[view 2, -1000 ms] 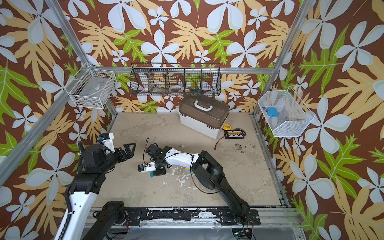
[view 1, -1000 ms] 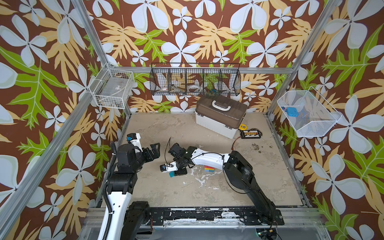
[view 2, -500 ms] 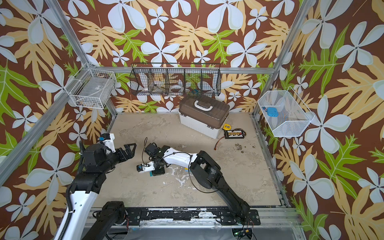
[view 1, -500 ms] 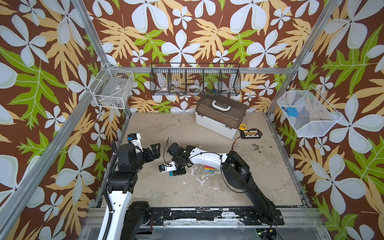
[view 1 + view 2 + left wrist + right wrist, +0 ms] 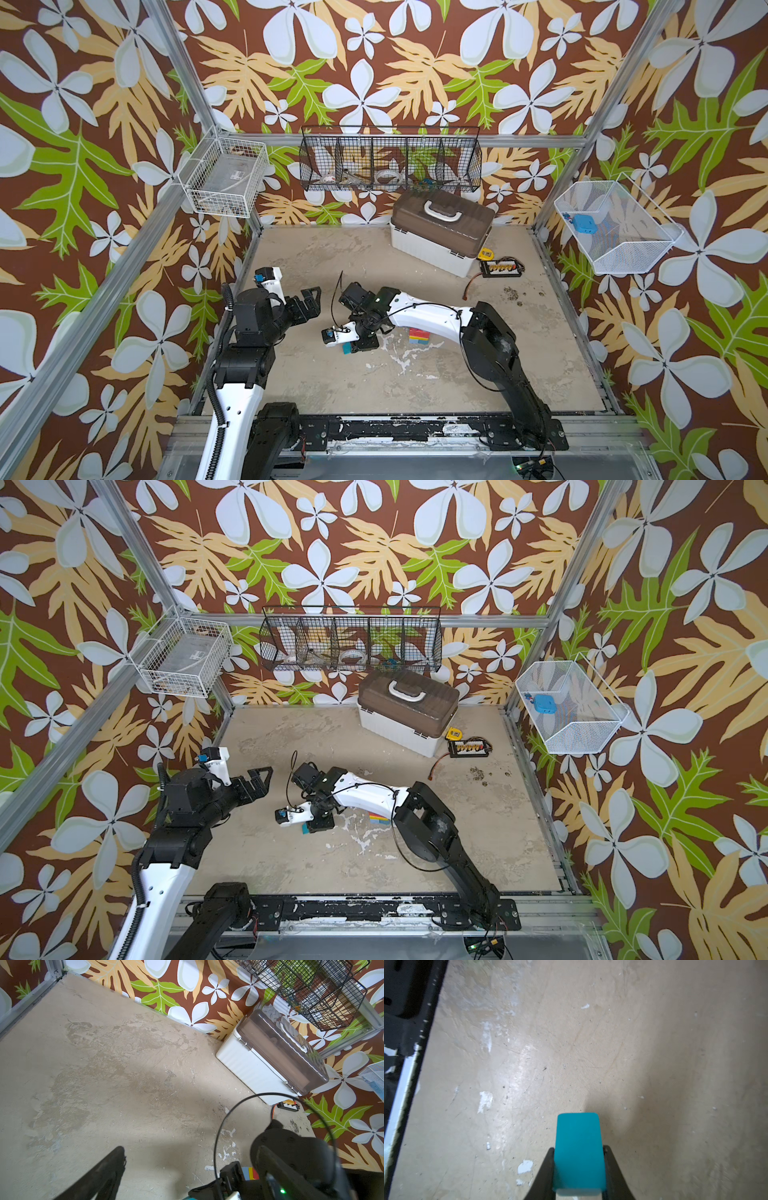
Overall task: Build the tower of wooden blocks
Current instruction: 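Lift the teal wedge with the right gripper and carry it above the stack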
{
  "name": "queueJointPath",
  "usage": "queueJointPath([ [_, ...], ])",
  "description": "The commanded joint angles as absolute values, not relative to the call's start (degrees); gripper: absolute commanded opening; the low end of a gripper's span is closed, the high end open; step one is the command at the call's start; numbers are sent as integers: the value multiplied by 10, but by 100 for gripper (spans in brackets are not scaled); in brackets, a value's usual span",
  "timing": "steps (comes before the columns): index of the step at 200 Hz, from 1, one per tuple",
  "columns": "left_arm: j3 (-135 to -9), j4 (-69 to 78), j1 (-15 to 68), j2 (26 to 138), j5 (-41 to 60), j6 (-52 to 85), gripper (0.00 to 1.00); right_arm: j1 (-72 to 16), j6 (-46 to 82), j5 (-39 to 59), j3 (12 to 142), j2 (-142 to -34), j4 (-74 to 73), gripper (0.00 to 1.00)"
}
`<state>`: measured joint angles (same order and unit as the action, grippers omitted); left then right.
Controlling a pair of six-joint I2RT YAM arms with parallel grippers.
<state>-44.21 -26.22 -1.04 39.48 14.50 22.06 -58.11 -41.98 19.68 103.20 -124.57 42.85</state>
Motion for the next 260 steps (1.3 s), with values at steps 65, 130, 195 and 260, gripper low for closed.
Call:
queueJointPath([
  [65,-432,-234,-11,390,210,213,100,-566,-382,142,982,-1067,526,2],
  [130,-425,-226,-11,379,227,212,100,-531,-327,108,933,-942,547,1],
  [195,-424,-224,-6,372,229,213,100,-485,-292,87,827,-821,497,5],
  [260,-423,-225,-5,366,225,214,100,-452,-294,92,792,-815,503,5],
])
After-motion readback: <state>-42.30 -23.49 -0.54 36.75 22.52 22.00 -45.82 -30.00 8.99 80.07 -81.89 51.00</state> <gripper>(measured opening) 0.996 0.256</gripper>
